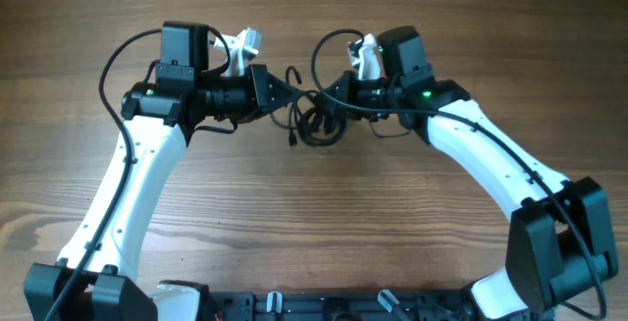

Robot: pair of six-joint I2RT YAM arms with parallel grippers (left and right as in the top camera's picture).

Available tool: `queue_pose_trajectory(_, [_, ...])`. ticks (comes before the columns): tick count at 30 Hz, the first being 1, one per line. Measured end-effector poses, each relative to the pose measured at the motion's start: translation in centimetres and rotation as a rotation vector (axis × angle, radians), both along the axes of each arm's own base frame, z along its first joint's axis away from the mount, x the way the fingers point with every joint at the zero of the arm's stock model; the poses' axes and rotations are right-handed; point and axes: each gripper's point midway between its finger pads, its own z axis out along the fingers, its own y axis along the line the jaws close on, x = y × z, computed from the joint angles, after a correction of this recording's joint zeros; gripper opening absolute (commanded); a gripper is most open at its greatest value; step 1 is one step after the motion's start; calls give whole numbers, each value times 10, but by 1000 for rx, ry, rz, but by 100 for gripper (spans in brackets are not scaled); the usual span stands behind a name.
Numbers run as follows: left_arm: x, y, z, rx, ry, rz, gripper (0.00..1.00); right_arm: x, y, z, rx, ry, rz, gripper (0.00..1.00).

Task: Untangle cables

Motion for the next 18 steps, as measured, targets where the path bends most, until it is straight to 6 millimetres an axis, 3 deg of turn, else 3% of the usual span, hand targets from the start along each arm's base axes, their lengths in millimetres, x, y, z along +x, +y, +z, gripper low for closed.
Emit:
queue_pose_trajectory(5, [0, 14, -19, 106, 49, 67, 4, 15, -23, 7, -137, -129, -59, 5])
queue_pose_trajectory(10, [-1, 20, -25, 141, 68, 86, 4, 36, -46, 62, -207, -348, -181, 5])
queue_pose_trajectory(14, [-2, 21, -27, 153, 73, 93, 4, 40, -57, 108, -197, -491, -251, 5])
queue_pose_trajectory(18, [-2, 21, -27, 154, 75, 93, 4, 38, -76, 137, -218, -555, -354, 5])
